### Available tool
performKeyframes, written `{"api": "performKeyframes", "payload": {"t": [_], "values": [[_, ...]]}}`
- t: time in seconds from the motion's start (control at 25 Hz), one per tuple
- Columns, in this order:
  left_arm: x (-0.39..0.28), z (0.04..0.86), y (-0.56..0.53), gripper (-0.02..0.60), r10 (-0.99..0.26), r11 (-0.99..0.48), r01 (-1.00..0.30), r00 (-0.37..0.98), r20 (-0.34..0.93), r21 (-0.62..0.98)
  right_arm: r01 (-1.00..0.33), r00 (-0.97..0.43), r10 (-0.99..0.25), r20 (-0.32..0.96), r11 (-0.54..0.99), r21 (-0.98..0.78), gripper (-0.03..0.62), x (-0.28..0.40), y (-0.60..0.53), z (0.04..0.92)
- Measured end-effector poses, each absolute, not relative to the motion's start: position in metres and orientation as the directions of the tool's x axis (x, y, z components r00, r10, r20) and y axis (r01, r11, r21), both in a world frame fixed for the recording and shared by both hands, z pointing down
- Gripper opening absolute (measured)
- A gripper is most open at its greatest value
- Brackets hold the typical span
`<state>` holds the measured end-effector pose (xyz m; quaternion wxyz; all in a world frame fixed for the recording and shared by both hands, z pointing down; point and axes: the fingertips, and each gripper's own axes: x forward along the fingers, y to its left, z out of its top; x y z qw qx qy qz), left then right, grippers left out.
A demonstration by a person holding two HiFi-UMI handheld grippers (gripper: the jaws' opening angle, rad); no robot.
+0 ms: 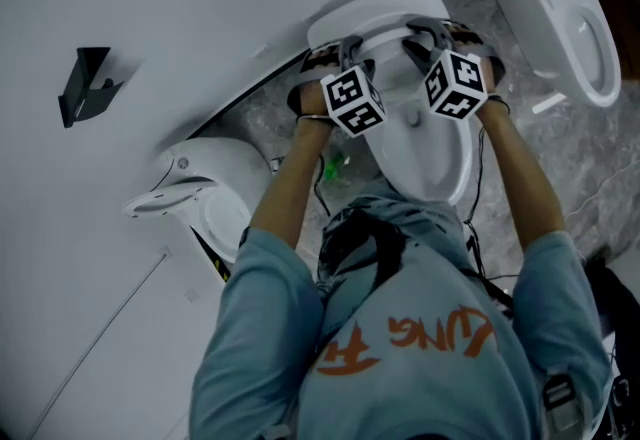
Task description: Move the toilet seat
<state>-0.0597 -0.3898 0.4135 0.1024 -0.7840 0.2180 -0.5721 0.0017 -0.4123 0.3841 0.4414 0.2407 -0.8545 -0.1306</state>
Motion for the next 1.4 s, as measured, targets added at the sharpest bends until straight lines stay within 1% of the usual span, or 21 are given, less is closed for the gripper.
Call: {"api": "performKeyframes", "payload": {"t": [0.16,0.32,0.4,0.48,0.6,0.76,0.88,0.96,1.08,1.24,1.36,1.4], "values": [[-0.064,0.418,-0.398,0.204,-0.45,-0.884,-0.264,0.251,0.857,-0.386,-0.319,-0.479,-0.547,0.686,0.837,0.444,0.127,-0.002,-0.421,0.386],[-0.062,0.416,-0.396,0.204,-0.457,-0.876,-0.304,0.269,0.848,-0.375,-0.339,-0.477,-0.59,0.651,0.807,0.482,0.141,0.0,-0.422,0.383],[-0.062,0.413,-0.392,0.207,-0.474,-0.864,-0.323,0.265,0.84,-0.386,-0.356,-0.471,-0.596,0.65,0.803,0.478,0.141,0.004,-0.418,0.383],[-0.065,0.407,-0.39,0.207,-0.502,-0.846,-0.344,0.254,0.827,-0.408,-0.369,-0.46,-0.589,0.664,0.807,0.461,0.175,0.008,-0.414,0.384],[-0.07,0.395,-0.387,0.206,-0.532,-0.82,-0.388,0.247,0.81,-0.42,-0.397,-0.473,-0.587,0.657,0.807,0.437,0.17,0.01,-0.407,0.376],[-0.074,0.377,-0.379,0.206,-0.581,-0.764,-0.502,0.258,0.772,-0.407,-0.436,-0.513,-0.595,0.619,0.801,0.41,0.163,0.01,-0.394,0.351],[-0.074,0.356,-0.372,0.199,-0.635,-0.691,-0.625,0.283,0.719,-0.364,-0.452,-0.541,-0.595,0.594,0.801,0.391,0.158,0.01,-0.384,0.334],[-0.074,0.337,-0.367,0.184,-0.68,-0.631,-0.702,0.296,0.671,-0.33,-0.468,-0.561,-0.594,0.576,0.802,0.371,0.153,0.01,-0.377,0.323],[-0.075,0.307,-0.351,0.118,-0.743,-0.556,-0.776,0.303,0.597,-0.298,-0.53,-0.585,-0.606,0.539,0.789,0.311,0.135,0.011,-0.362,0.305],[-0.074,0.263,-0.326,0.087,-0.824,-0.45,-0.856,0.287,0.489,-0.256,-0.597,-0.634,-0.627,0.452,0.769,0.229,0.102,0.013,-0.337,0.264],[-0.075,0.23,-0.303,0.047,-0.883,-0.347,-0.908,0.231,0.41,-0.234,-0.62,-0.681,-0.642,0.352,0.761,0.19,0.003,0.018,-0.317,0.221],[-0.076,0.222,-0.295,0.029,-0.897,-0.31,-0.924,0.207,0.389,-0.224,-0.621,-0.692,-0.645,0.324,0.761,0.187,0.002,0.02,-0.31,0.208]]}}
